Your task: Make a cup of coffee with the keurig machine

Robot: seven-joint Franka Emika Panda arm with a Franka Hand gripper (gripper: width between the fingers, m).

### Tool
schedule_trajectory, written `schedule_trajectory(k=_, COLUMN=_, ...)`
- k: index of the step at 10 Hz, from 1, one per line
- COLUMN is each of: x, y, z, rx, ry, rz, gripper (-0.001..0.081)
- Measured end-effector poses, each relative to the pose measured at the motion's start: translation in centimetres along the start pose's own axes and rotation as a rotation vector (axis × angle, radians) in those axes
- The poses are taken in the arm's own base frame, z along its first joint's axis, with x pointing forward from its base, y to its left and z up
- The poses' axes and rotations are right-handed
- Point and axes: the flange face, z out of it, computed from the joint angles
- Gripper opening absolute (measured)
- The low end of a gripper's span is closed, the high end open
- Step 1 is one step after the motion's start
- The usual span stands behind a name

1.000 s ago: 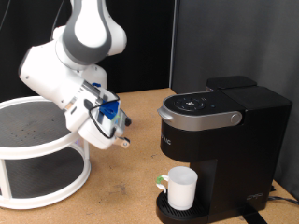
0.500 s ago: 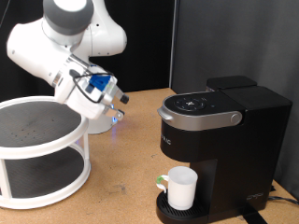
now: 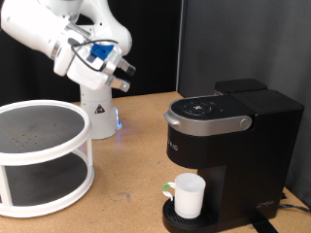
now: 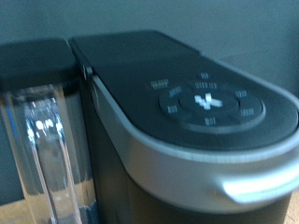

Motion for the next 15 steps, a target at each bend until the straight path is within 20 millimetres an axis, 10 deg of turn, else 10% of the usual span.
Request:
schedule_trajectory(k=5, x=1.4, y=-2.1, z=-0.8, rx=0.010, ry=0.008, rz=0.010, gripper=0.0803)
schedule_trajectory(k=12, x=8.2, y=-8.6, z=4.2, rx=-0.106, ry=-0.471, rz=-0.227, gripper=0.0803)
schedule_trajectory(k=15, x=8.3, y=-8.4, z=4.8, rx=-0.108, ry=-0.480, rz=-0.239, gripper=0.0803)
